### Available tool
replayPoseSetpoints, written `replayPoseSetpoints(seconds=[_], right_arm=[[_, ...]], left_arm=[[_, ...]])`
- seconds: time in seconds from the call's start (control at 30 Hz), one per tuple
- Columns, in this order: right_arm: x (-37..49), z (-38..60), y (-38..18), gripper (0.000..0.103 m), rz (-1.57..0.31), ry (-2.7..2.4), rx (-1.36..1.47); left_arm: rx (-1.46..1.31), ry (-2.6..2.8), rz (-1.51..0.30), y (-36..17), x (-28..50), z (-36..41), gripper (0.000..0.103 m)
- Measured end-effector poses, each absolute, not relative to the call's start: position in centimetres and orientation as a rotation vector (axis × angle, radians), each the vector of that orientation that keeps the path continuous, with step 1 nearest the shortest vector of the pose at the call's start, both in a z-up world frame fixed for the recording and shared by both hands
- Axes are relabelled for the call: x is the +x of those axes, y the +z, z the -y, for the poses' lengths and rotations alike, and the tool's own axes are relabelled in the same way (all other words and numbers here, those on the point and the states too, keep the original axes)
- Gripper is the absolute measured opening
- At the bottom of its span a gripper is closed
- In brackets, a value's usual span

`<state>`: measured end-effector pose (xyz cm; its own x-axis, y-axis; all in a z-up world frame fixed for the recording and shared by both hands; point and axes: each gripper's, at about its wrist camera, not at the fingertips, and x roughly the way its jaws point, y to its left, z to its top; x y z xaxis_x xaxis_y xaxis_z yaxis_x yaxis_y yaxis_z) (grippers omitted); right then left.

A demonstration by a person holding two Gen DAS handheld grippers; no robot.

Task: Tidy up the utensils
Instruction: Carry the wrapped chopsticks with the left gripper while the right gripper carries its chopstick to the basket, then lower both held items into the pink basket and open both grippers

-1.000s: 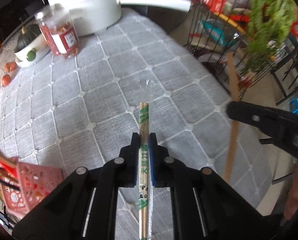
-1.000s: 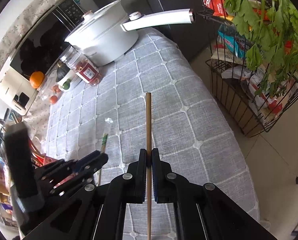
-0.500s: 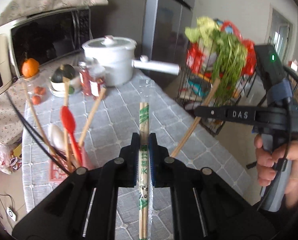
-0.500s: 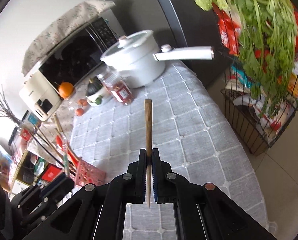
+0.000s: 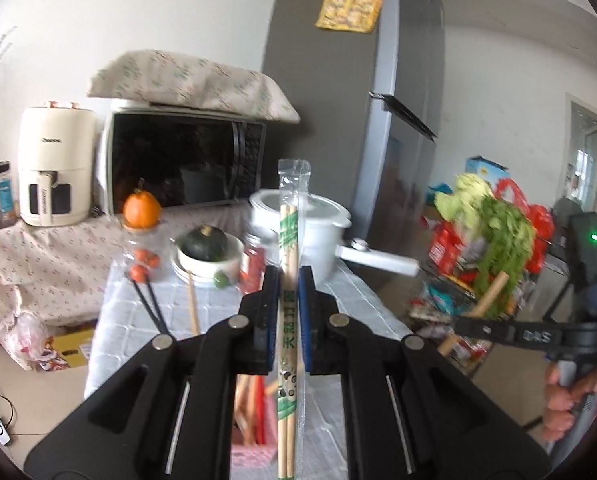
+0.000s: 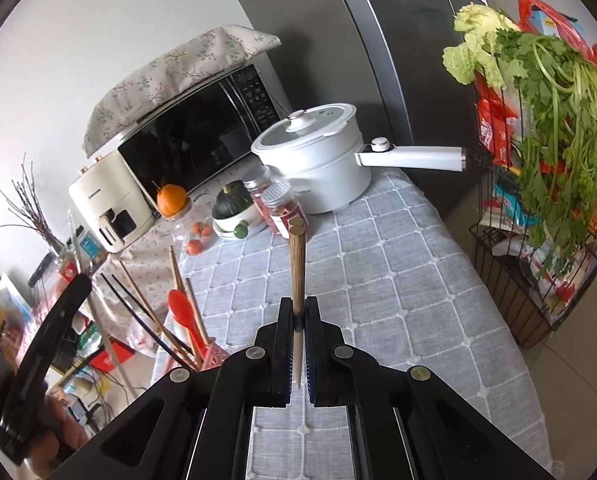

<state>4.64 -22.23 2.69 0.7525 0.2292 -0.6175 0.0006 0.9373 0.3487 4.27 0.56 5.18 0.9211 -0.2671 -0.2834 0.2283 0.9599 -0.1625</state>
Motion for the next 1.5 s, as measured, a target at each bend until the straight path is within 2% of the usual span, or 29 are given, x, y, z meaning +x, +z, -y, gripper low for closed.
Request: replayPoseSetpoints(seconds=[0.17,0.53,0.73,0.83,0.9,1.03,1.1,1.23,1.37,1.5], right_arm=[[4.8,21.3,2.6,0.005,-0.713,0.146,0.332],[4.6,21.5,2.4,0.005,-0.709,0.133,0.341],[4.4,21.3,2.7,0.005,-0.690,0.145,0.351],[4.3,21.0,2.6,0.005,-0.698,0.155,0.354],[4.2,20.6,2.7,0.005,-0.699,0.165,0.351],[3.9,19.7,3.2,0.005,-0.689,0.183,0.330],[3.7,19.2,3.6,0.005,-0.685,0.200,0.321],[2.9,18.2,4.6,0.005,-0.664,0.234,0.307],[2.1,17.6,5.7,0.005,-0.632,0.270,0.314],[1.6,16.6,6.7,0.005,-0.586,0.311,0.325]], left_arm=[[-0.103,-0.123,-0.229,3.8,5.3,-1.3,0.011],[-0.072,-0.037,-0.179,1.8,7.0,0.3,0.011],[-0.034,-0.029,-0.236,0.3,7.7,0.7,0.011],[-0.092,-0.034,-0.308,-0.1,7.7,-0.4,0.019],[-0.143,-0.039,-0.360,-0.2,7.5,-1.3,0.033],[-0.230,-0.051,-0.469,0.0,6.8,-2.8,0.042],[-0.270,-0.066,-0.514,0.2,6.1,-3.5,0.054],[-0.288,-0.083,-0.574,0.7,4.7,-4.6,0.064],[-0.299,-0.082,-0.642,0.8,3.4,-6.0,0.084],[-0.267,-0.085,-0.747,-0.2,3.0,-7.4,0.087]])
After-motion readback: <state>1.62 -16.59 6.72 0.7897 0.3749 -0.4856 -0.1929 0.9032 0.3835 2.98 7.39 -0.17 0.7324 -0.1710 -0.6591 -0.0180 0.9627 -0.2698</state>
